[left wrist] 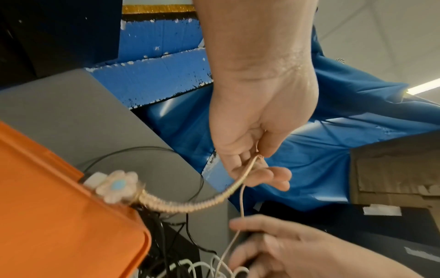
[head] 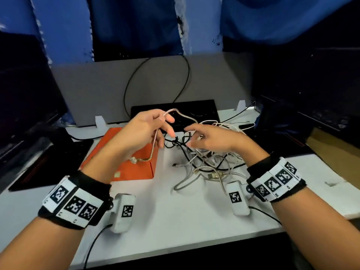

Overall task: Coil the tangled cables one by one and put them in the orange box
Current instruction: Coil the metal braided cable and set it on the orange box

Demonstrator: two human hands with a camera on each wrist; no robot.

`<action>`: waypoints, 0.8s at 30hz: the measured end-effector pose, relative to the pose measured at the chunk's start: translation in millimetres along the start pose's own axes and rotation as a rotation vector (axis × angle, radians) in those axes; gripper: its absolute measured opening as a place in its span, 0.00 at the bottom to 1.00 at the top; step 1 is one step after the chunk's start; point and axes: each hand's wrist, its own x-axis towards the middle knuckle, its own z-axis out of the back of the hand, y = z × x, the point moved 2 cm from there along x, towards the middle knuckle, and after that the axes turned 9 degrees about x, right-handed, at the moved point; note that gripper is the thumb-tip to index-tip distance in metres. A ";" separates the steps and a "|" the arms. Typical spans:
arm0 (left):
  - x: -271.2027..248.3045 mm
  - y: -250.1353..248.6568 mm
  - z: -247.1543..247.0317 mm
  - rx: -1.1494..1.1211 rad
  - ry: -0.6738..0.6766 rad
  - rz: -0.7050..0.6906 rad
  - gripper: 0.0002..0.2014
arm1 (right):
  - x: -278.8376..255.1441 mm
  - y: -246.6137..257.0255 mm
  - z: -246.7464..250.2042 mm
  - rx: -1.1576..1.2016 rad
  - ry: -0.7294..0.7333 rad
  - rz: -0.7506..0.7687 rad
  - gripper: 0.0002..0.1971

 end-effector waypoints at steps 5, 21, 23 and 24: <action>-9.2 1.1 -18.4 -0.130 0.022 -0.063 0.13 | -9.9 35.1 -9.3 0.202 -0.333 0.225 0.12; -38.6 1.1 0.8 -0.360 -0.054 -0.104 0.22 | -45.5 59.6 27.8 0.051 -0.396 0.483 0.12; -40.6 0.3 7.5 -0.460 -0.018 -0.127 0.18 | -45.1 51.6 36.1 0.034 -0.469 0.456 0.13; -41.9 -0.8 8.2 -0.485 0.000 -0.138 0.16 | -44.0 48.5 36.4 0.018 -0.492 0.444 0.14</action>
